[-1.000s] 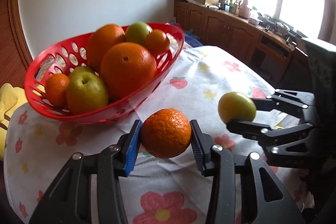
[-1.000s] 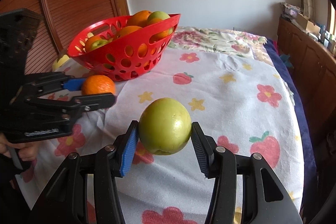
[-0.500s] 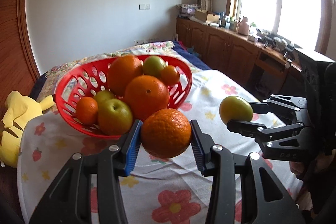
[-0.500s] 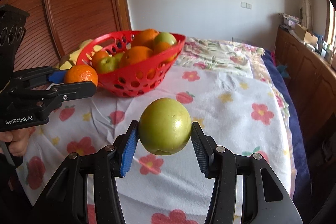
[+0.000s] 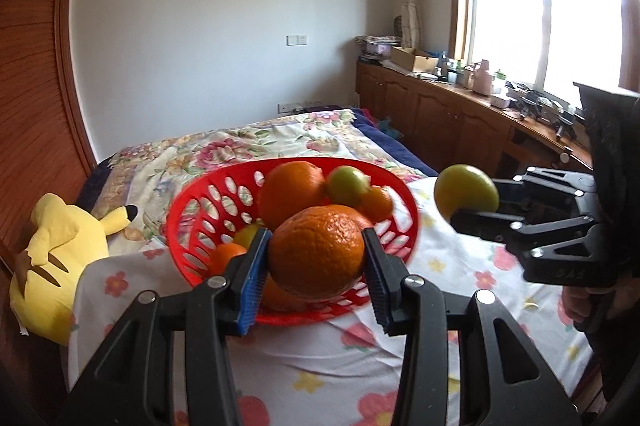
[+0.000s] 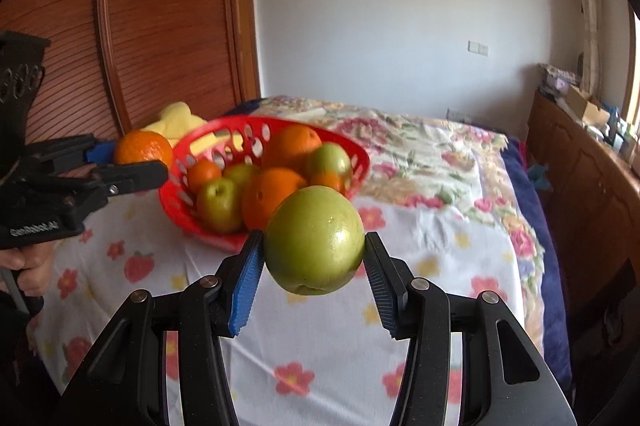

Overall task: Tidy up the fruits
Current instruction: 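Carry the tangerine with the left tool over the basket while the right tool carries the apple, then open the left tool to drop the tangerine while the right tool releases the apple into the basket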

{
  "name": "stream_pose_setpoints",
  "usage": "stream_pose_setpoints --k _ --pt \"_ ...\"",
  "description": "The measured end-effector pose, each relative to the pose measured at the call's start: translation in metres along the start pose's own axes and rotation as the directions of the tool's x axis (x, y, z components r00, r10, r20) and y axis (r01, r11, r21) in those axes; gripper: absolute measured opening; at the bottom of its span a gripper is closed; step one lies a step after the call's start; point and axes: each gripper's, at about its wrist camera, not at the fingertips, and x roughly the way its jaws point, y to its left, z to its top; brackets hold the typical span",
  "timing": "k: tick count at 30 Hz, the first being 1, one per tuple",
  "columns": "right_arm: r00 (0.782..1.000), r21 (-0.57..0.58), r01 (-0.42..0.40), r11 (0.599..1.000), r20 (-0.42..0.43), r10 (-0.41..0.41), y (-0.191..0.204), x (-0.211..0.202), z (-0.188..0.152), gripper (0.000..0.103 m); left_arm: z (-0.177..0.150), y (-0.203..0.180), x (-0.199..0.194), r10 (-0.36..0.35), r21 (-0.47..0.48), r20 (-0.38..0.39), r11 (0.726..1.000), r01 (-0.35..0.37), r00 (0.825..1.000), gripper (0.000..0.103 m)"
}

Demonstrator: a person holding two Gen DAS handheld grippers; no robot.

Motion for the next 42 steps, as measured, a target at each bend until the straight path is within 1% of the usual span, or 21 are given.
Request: stream_pose_setpoints --k 5,8,12,17,22,24,27,30,33,36,40,42 --pt "1.0 -0.029 -0.024 0.999 0.01 0.024 0.006 0.019 0.022 0.051 0.008 0.022 0.02 0.032 -0.011 -0.015 0.999 -0.033 0.999 0.043" --pt "0.999 -0.041 -0.049 0.998 -0.003 0.049 0.011 0.039 0.034 0.051 0.011 0.034 0.032 0.041 -0.021 -0.028 0.999 -0.041 0.999 0.043" --pt "0.998 -0.062 -0.062 0.996 -0.025 0.06 0.018 0.064 0.044 0.051 0.012 0.049 0.051 0.049 -0.033 -0.05 0.998 -0.051 0.998 0.043" --pt "0.996 -0.076 -0.079 0.994 -0.052 0.075 0.024 0.092 0.052 0.051 0.014 0.062 0.068 0.058 -0.041 -0.066 0.997 -0.061 0.996 0.043" --pt "0.991 -0.061 -0.116 0.991 -0.075 0.112 0.026 0.109 0.052 0.051 0.009 0.073 0.076 0.06 -0.061 -0.067 0.996 -0.064 0.996 0.043" --pt "0.99 -0.06 -0.119 0.991 -0.083 0.114 0.029 0.116 0.052 0.051 0.008 0.075 0.079 0.056 -0.068 -0.07 0.996 -0.06 0.996 0.043" --pt "0.989 -0.059 -0.124 0.99 -0.084 0.119 0.033 0.122 0.053 0.051 0.005 0.076 0.08 0.05 -0.072 -0.074 0.996 -0.055 0.996 0.043" --pt "0.986 -0.054 -0.147 0.988 -0.088 0.142 0.035 0.126 0.053 0.051 0.005 0.077 0.081 0.048 -0.073 -0.074 0.996 -0.054 0.996 0.043" --pt "0.986 -0.071 -0.146 0.987 -0.092 0.139 0.042 0.13 0.051 0.051 0.004 0.077 0.081 0.049 -0.074 -0.075 0.996 -0.055 0.996 0.044" --pt "0.987 -0.079 -0.138 0.987 -0.091 0.13 0.044 0.131 0.05 0.051 0.004 0.077 0.082 0.049 -0.075 -0.076 0.996 -0.055 0.996 0.044" --pt "0.983 -0.055 -0.167 0.984 -0.086 0.162 0.044 0.129 0.049 0.052 0.002 0.078 0.084 0.053 -0.076 -0.078 0.995 -0.059 0.996 0.044" --pt "0.983 -0.056 -0.169 0.984 -0.082 0.164 0.045 0.126 0.049 0.052 0.002 0.079 0.085 0.069 -0.076 -0.076 0.994 -0.075 0.995 0.044"
